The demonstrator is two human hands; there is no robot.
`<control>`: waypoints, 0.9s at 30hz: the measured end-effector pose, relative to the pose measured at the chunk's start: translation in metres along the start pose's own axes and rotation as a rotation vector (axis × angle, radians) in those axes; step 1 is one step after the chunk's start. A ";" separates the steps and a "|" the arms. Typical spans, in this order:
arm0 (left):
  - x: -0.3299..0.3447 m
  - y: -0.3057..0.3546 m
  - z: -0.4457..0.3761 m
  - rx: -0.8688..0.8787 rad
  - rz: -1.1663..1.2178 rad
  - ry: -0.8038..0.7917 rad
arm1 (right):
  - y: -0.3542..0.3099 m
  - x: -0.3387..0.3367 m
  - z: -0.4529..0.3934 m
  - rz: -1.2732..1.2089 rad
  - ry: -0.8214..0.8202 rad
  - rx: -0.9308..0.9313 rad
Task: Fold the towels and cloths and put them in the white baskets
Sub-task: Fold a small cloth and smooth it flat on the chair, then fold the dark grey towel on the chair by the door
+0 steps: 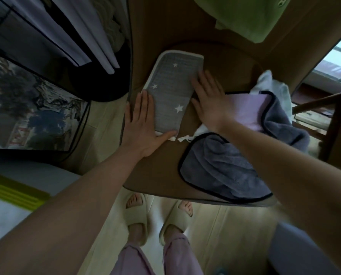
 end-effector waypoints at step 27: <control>-0.049 0.123 0.048 0.205 0.321 -0.332 | -0.008 -0.087 0.171 -0.117 0.060 0.086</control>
Point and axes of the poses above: each hand's wrist, its own z-axis away from the middle knuckle, its own x-axis out of the palm, y = z × x, the point moved 10 cm from there along -z, towards the middle knuckle, and after that the axes turned 10 degrees about -x, right-handed, at the moved point
